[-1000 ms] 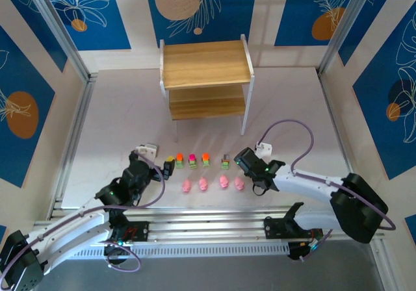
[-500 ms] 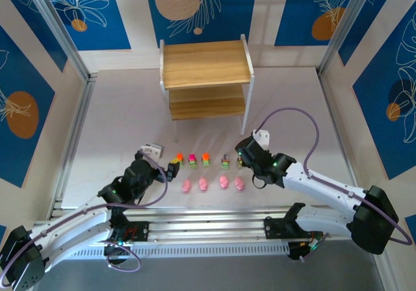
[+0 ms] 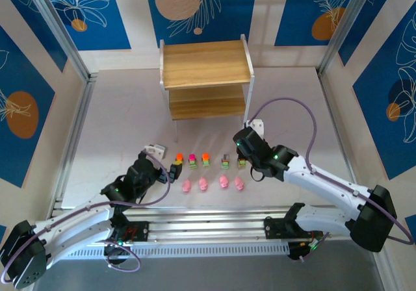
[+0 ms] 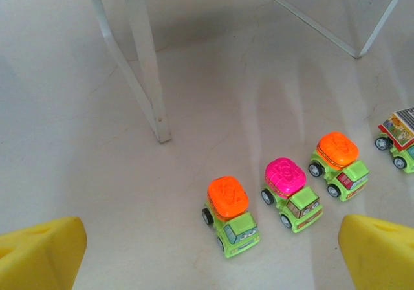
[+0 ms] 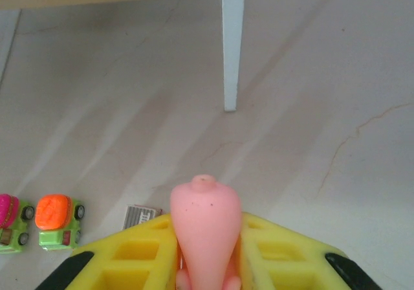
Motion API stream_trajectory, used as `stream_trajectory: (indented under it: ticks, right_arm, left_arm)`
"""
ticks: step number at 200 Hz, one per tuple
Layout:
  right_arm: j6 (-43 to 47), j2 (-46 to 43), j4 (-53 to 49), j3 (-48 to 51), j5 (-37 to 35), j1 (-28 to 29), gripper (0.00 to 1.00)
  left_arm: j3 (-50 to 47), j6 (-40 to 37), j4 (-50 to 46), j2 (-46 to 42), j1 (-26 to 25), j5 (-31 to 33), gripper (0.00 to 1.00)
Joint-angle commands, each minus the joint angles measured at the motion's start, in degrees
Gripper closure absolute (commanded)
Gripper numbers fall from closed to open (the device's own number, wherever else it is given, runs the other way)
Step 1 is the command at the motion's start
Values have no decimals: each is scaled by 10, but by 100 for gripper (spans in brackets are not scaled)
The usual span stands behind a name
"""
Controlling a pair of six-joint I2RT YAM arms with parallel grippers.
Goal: Place and organize the plastic toys onto the shelf
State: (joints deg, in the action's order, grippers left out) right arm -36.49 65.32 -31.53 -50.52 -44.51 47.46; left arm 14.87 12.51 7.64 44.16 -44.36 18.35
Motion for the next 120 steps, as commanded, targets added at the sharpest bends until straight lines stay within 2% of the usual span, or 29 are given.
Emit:
stream_trajectory:
  ticks: [1,120]
  right_arm:
    - [68,32,20,-81,11,2,77]
    - [143,132,24,-212,45,-28,77]
  left_arm:
    - [23,-14,30,18,5,-15,0]
    - [30,-15,40,39,5,-18,0]
